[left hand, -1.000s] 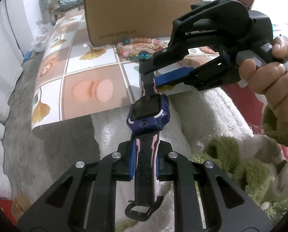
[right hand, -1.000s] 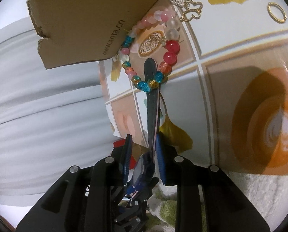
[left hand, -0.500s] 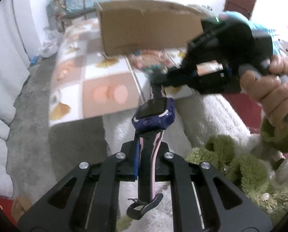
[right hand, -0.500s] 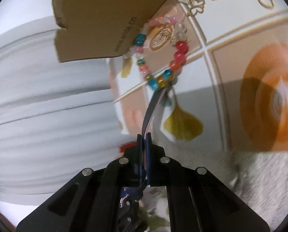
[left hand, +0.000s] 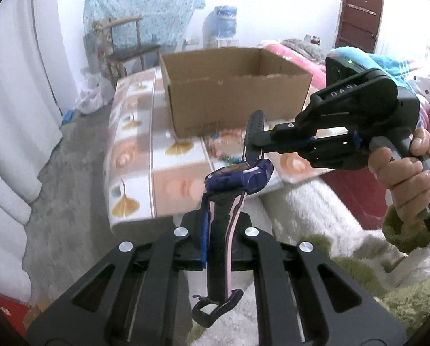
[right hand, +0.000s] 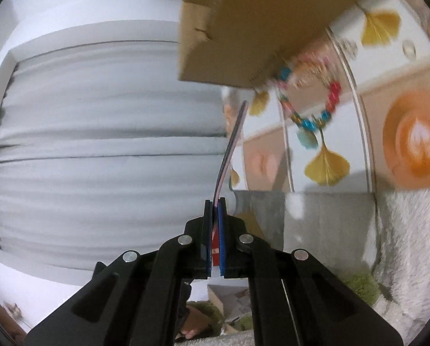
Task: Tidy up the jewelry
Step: 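Carry the watch into the cardboard box and open the left gripper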
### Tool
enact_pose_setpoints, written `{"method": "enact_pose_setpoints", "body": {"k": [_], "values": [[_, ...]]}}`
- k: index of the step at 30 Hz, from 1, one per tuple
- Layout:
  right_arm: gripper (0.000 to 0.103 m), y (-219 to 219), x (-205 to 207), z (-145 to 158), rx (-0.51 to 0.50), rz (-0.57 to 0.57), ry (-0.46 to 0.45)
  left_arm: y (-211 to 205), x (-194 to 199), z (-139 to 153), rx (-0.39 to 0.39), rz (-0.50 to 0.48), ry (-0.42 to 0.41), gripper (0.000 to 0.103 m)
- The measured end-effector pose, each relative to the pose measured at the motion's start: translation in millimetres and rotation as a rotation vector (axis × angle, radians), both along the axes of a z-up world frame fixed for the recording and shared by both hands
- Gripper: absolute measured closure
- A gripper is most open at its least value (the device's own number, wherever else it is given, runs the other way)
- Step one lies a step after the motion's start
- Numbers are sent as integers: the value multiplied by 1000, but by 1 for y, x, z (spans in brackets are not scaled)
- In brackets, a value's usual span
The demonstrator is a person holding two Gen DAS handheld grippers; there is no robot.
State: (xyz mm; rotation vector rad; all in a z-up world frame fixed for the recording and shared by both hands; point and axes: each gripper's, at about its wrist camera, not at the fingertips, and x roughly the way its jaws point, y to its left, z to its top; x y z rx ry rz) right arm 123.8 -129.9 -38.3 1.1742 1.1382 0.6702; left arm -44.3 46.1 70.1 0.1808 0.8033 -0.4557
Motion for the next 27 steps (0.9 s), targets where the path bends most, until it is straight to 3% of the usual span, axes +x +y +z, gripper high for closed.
{"method": "enact_pose_setpoints", "body": {"k": [7,12,14,18,23,27], "values": [[99,-43,14,61,-64,-47,-188,-23,32,42,-6,-46,-111,95],[99,-79,67,103,-165,-84,-287,-44,102,72,-29,-82,-164,95],[99,-91,101,108,-210,-88,-278,-54,139,77,-26,-99,-150,95],[99,-104,156,98,-294,-79,-213,-78,211,72,64,-123,-124,95],[99,-118,220,69,-377,-68,-105,-107,293,41,176,-145,-12,95],[99,-123,254,43,-407,-70,-42,-124,335,10,258,-147,41,95]]}}
